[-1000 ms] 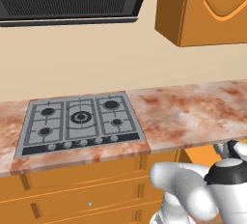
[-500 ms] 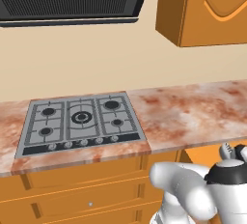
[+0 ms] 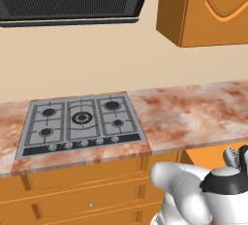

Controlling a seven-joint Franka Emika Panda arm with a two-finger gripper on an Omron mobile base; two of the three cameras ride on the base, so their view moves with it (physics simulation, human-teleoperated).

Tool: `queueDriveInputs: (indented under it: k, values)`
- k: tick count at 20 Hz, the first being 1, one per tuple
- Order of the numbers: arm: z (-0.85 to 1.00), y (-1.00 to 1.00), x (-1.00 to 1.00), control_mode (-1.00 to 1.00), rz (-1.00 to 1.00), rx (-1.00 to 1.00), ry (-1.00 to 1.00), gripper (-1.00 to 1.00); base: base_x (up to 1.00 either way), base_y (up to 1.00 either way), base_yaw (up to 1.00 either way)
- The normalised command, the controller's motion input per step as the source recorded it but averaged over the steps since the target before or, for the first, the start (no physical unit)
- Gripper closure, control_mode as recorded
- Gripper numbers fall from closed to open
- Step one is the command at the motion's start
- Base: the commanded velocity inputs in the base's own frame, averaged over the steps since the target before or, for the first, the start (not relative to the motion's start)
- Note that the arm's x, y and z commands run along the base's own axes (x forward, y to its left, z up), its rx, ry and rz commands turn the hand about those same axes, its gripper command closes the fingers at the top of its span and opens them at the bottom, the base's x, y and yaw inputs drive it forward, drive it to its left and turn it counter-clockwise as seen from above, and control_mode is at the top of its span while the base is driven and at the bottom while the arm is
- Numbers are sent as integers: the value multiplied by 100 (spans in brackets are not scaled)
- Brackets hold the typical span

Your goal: Take the tongs from the drawer on the right and place them on the dining counter next to the tray containing the kebab skewer.

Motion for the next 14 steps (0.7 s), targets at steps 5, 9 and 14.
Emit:
queueDriveInputs:
  k: [5,9,14]
  values:
    - [57,6,1,-100,-1,0,1,-100,0,0,0]
    - [28,4,18,-100,-3,0,2,-100,0,0,0]
    - [0,0,59,-100,-2,0,0,-100,0,0,0]
